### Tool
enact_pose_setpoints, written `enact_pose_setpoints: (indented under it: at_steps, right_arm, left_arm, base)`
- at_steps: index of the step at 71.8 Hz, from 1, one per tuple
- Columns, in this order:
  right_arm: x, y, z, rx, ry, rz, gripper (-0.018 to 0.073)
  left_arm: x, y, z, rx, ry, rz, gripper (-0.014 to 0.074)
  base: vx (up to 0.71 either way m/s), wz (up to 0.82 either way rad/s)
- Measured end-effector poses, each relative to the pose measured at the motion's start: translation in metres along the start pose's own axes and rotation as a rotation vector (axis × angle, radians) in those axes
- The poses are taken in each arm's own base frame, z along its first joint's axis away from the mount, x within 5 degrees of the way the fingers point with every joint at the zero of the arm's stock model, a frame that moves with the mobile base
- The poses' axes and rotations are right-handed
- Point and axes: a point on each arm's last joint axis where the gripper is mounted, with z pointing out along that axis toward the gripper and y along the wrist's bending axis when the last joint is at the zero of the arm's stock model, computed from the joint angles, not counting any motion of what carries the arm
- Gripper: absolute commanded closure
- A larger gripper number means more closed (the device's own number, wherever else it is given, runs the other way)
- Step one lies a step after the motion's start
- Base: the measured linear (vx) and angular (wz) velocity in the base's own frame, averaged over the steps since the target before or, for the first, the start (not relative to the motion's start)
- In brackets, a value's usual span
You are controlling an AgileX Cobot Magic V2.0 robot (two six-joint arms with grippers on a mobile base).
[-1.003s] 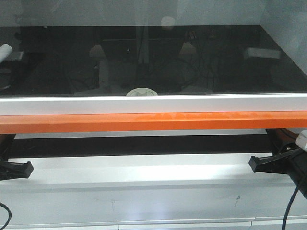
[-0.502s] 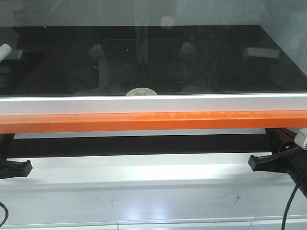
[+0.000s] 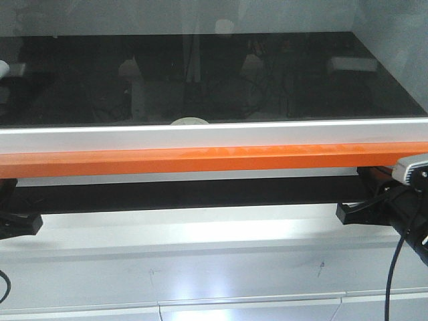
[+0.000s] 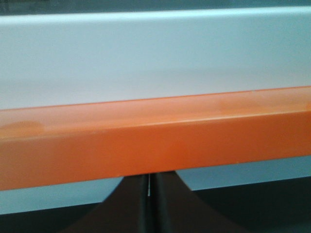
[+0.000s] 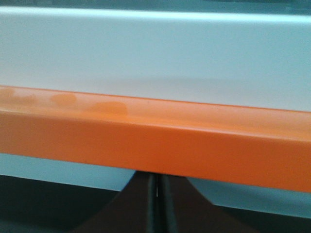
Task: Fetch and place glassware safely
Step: 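Hook both grippers under the orange handle bar and lift the sash, then raise the sash fully and withdraw both grippers from the handle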
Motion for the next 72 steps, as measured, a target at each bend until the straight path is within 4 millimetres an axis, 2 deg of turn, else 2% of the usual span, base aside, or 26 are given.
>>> enact_pose_setpoints:
  at_steps: [16,38,53,72]
  right_arm:
    - [-0.009,0.0,0.006,-0.009,-0.013,-0.012,0.056]
    - [-0.021,0.0,0.006,-0.012,-0.108,0.009,0.056]
    - [-0.038,0.0,0.002,-0.011,-0.199,0.01,0.056]
    - [-0.065,0.001,-0.012,-0.013,-0.359,0.005,0.056]
  left_arm:
    - [-0.006,0.0,0.002,-0.005,-0.032,0.009,0.0603]
    - [-0.024,0.0,0.006,-0.002,-0.089,0.014,0.0603]
    - [-0.044,-0.001,0.002,0.001,-0.162,0.017,0.0603]
    - [-0.08,-0.003,-0.006,0.007,-0.266,0.028,0.0603]
  base:
    - [-0.03,-0.04]
    - [-0.01,0.01]
    - [0.0,0.0]
    - [0.0,0.0]
